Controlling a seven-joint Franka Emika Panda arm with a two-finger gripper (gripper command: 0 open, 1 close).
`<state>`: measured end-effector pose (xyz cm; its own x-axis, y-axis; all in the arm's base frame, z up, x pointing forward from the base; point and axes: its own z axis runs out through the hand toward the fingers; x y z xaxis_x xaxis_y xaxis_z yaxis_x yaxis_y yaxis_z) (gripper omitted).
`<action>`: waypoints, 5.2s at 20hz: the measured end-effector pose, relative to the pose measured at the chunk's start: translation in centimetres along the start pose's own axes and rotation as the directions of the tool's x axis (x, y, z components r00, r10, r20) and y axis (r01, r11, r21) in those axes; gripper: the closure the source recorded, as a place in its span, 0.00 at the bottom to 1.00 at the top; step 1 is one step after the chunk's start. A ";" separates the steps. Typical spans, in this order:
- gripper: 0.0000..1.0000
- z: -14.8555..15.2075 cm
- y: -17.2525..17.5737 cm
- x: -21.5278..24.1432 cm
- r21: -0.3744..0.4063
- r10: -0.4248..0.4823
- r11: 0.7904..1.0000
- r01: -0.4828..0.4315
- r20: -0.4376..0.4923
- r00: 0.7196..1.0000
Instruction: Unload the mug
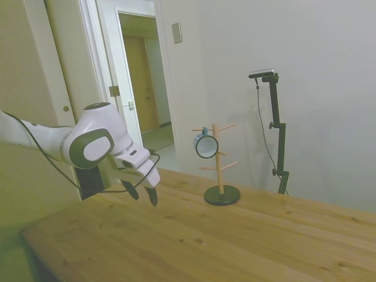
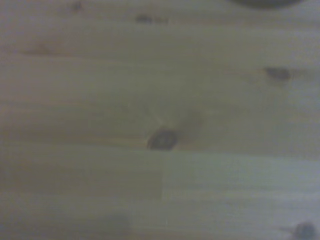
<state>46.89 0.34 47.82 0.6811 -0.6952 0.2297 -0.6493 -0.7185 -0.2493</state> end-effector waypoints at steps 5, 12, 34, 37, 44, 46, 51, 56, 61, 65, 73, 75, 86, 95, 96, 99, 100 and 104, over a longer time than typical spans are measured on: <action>0.00 -2.6 -2.7 5.4 0.066 -0.016 0.998 0.021 -0.071 0.997; 0.00 -3.3 -6.7 10.5 0.126 -0.060 0.989 0.072 -0.098 0.993; 0.00 -3.2 -6.4 19.0 0.383 -0.160 0.897 0.220 -0.183 0.970; 0.00 -2.3 -7.1 19.4 0.412 -0.205 0.870 0.271 -0.197 0.959; 0.00 -1.2 -6.8 19.6 0.447 -0.211 0.845 0.295 -0.228 0.950; 0.00 -0.7 -6.4 19.5 0.450 -0.201 0.845 0.288 -0.232 0.952; 0.00 0.1 -6.0 19.2 0.457 -0.194 0.842 0.286 -0.237 0.952; 1.00 0.1 -5.8 19.4 0.469 -0.186 0.836 0.285 -0.247 0.951; 1.00 0.4 -5.6 19.8 0.478 -0.175 0.833 0.278 -0.248 0.953; 1.00 0.4 -5.9 19.9 0.489 -0.181 0.823 0.290 -0.258 0.949; 1.00 1.1 -6.0 20.1 0.491 -0.199 0.814 0.310 -0.266 0.943; 1.00 1.0 -6.0 20.1 0.493 -0.199 0.812 0.313 -0.269 0.942; 1.00 0.0 -6.2 20.3 0.499 -0.198 0.804 0.322 -0.286 0.938; 1.00 -1.4 -6.2 20.0 0.505 -0.196 0.798 0.330 -0.300 0.933; 1.00 -1.6 -6.3 20.0 0.506 -0.196 0.796 0.332 -0.303 0.933; 1.00 -1.9 -6.6 19.4 0.510 -0.204 0.791 0.338 -0.301 0.932; 1.00 -1.9 -6.9 19.2 0.512 -0.209 0.788 0.341 -0.300 0.931; 1.00 -1.8 -8.1 18.2 0.520 -0.227 0.777 0.355 -0.294 0.928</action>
<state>63.93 -6.53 55.76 0.6803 -0.4884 0.5466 -0.0871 -0.7943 -0.6013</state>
